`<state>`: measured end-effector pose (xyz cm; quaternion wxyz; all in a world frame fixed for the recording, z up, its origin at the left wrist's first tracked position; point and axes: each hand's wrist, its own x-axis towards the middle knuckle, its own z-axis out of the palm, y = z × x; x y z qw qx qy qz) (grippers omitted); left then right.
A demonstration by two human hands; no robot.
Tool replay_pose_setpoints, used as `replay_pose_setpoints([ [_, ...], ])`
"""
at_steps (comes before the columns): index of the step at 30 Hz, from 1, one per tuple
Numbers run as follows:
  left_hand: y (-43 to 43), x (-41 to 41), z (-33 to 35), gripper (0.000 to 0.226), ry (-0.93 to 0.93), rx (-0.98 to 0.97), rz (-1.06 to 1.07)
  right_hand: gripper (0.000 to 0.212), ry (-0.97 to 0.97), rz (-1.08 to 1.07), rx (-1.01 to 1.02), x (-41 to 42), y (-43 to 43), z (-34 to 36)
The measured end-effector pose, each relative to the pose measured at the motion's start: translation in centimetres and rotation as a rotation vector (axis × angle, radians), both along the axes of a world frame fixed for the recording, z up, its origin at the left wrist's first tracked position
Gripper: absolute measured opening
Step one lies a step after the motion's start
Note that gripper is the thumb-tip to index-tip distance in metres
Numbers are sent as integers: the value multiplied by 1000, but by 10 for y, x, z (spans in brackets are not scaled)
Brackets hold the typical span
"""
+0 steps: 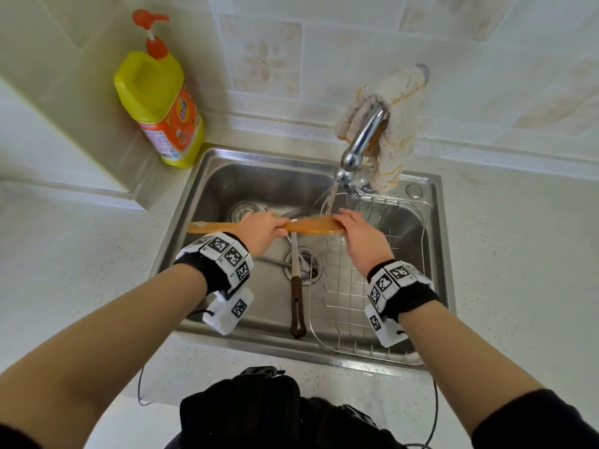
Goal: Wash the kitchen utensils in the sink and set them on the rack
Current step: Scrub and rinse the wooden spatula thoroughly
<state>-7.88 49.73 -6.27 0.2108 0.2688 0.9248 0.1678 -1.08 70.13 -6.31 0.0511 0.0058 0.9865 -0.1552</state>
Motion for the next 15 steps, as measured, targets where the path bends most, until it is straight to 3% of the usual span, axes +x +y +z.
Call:
replay_pose_setpoints([
  [3,6,1,-5,26,94,-67,-40,17,45,-106,-223,3,4,4],
  [9,22,-2,-5,29,173,-109,27,24,-61,-372,-456,-2,-1,0],
  [12,37,6,-7,37,83,42,129,17,-114,-398,-570,-3,-15,-4],
  [15,46,17,-10,51,212,76,144,18,-164,-378,-600,-5,-32,-6],
])
